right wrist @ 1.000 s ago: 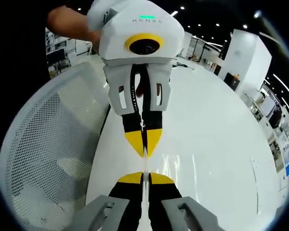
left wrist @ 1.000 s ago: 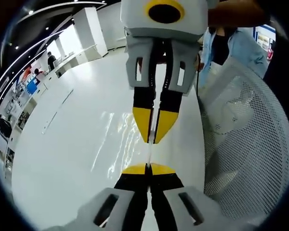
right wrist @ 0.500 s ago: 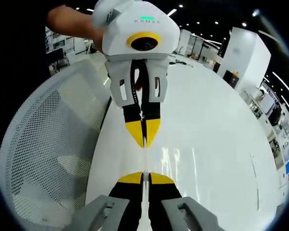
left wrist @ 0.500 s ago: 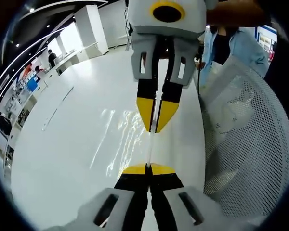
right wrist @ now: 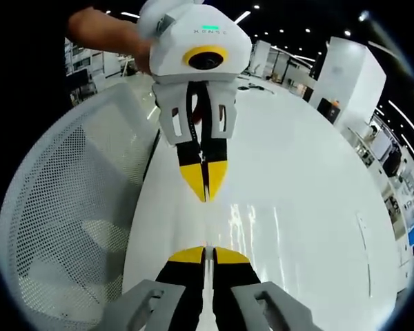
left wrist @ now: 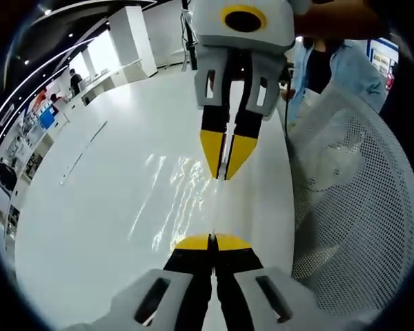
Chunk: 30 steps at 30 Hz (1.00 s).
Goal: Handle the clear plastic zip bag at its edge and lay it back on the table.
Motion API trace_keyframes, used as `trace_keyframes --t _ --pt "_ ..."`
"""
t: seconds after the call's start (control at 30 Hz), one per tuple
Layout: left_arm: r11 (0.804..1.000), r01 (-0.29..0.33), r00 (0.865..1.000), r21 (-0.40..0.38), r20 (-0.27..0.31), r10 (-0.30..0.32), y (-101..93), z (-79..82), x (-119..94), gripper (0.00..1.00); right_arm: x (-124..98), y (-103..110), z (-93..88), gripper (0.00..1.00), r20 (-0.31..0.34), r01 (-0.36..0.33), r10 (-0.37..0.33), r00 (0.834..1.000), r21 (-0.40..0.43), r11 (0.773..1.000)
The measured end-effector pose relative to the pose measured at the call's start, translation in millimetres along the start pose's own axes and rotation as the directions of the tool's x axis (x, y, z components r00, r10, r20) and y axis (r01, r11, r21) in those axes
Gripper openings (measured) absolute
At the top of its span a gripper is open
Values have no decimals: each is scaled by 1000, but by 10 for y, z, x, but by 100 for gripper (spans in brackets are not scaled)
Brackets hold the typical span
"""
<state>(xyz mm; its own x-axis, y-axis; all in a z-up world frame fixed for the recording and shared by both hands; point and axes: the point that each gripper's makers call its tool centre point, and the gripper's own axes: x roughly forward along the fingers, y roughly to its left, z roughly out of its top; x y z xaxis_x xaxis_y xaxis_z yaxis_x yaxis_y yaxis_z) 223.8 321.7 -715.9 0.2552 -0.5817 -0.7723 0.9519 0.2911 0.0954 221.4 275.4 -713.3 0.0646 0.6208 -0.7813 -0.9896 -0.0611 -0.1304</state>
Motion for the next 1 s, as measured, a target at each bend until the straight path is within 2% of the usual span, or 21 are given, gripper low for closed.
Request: trace_keyframes --t 1.0 --pt "1000 1 1000 -24 -14 -1 21 -49 14 0 -111 -1 -171 0 -27 15 -14 1000 22 1000"
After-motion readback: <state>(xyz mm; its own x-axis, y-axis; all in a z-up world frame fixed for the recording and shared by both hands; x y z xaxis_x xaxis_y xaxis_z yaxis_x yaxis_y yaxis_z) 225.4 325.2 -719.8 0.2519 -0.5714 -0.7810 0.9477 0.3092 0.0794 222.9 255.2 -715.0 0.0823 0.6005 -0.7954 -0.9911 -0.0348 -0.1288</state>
